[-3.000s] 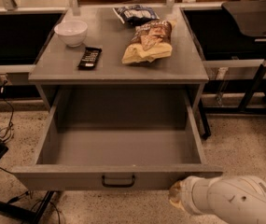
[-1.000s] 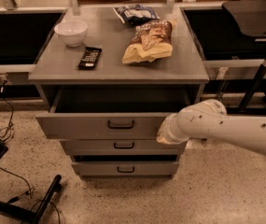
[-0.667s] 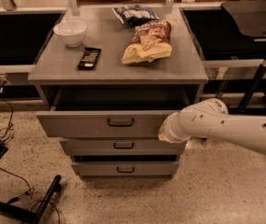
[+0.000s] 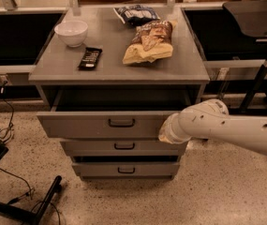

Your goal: Close top drawer

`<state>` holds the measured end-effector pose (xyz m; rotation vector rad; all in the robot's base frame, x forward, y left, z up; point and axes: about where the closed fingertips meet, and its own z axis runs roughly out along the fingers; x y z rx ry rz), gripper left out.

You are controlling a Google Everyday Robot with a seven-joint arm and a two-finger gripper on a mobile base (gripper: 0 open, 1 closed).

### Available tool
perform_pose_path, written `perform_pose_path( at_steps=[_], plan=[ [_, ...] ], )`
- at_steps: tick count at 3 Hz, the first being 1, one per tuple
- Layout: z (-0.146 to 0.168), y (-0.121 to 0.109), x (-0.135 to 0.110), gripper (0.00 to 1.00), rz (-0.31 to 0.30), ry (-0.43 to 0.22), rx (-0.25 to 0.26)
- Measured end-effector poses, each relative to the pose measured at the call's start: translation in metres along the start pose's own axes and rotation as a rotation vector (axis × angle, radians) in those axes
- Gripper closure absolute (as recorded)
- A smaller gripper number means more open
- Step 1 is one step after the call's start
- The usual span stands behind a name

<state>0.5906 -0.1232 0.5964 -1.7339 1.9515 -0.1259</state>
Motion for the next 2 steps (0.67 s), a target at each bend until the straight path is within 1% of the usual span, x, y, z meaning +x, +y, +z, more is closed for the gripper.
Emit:
perform_pose_path(
  at_steps=[2],
  plan=[
    [0.0, 0.0, 0.0, 0.11, 0.0, 0.0, 0.0]
  ],
)
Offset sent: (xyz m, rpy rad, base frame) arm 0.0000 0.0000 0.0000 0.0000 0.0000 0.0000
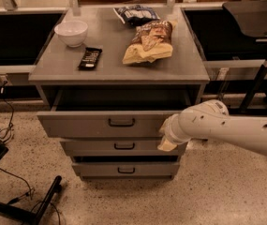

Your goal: Close top drawer

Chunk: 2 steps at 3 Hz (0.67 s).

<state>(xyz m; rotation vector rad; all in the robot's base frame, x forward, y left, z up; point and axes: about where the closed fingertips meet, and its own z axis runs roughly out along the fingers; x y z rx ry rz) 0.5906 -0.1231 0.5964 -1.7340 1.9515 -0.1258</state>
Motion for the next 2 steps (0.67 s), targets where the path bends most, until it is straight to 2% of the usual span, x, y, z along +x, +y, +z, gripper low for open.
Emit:
perform_pose_path(
  at_steps=[1, 2],
  plan=[
    [0.0, 0.0, 0.0, 0.0, 0.0, 0.0, 0.0],
    [0.0, 0.0, 0.0, 0.0, 0.0, 0.0, 0.0]
  ],
)
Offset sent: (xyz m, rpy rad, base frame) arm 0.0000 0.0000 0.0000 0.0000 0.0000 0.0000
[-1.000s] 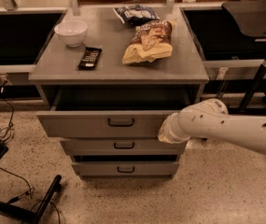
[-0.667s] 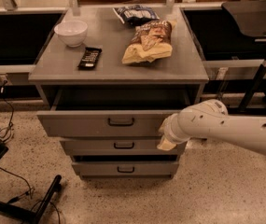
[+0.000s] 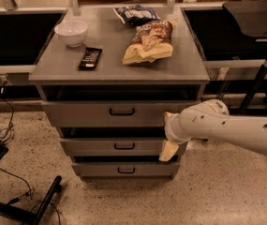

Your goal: Close top drawer

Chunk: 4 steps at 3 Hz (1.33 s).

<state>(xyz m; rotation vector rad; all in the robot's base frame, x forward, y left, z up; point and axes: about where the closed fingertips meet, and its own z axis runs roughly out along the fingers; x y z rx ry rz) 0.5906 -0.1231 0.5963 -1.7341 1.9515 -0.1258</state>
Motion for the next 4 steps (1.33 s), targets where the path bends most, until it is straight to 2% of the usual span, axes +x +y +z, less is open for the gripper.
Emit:
perform_pose_path(
  at_steps=[1, 2, 3, 4],
  plan=[
    [0.0, 0.0, 0.0, 0.19, 0.0, 0.0, 0.0],
    [-0.015, 0.003, -0.002, 0.42, -0.001, -0.005, 0.037],
    [-0.058, 0.017, -0.005, 0.66, -0.047, 0.054, 0.064],
    [-0.134, 0.023, -0.021, 0.89, -0.108, 0.123, 0.093]
  ],
)
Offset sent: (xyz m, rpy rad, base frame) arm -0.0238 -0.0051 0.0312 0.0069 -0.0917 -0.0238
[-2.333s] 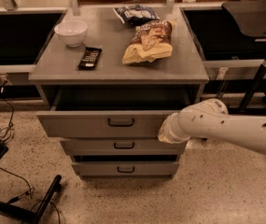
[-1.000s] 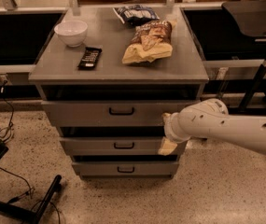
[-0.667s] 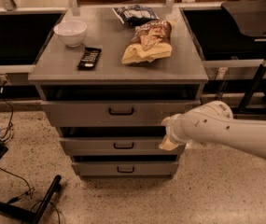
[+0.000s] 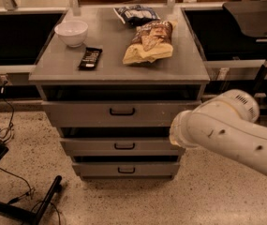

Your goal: Close top drawer

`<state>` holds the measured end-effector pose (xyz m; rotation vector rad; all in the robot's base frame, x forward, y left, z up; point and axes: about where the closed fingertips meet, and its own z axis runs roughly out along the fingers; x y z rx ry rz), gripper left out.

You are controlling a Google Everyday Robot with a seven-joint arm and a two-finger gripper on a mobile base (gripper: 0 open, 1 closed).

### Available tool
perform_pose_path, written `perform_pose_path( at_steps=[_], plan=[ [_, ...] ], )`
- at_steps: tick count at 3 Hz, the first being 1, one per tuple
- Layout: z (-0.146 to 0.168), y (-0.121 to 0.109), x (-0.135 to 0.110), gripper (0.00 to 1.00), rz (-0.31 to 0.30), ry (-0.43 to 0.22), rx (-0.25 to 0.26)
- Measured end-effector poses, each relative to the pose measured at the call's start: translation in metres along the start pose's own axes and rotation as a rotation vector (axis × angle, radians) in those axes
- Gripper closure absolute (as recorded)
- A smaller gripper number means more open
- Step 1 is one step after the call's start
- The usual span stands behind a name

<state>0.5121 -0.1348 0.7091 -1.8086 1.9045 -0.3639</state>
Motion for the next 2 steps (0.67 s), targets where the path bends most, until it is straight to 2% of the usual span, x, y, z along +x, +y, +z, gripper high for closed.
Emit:
perform_pose_path(
  at_steps=[1, 2],
  plan=[
    [-0.096, -0.043, -0.019, 1.0, -0.043, 0.062, 0.09],
    [-0.157, -0.078, -0.01, 0.81, 0.014, 0.149, 0.148]
  ],
)
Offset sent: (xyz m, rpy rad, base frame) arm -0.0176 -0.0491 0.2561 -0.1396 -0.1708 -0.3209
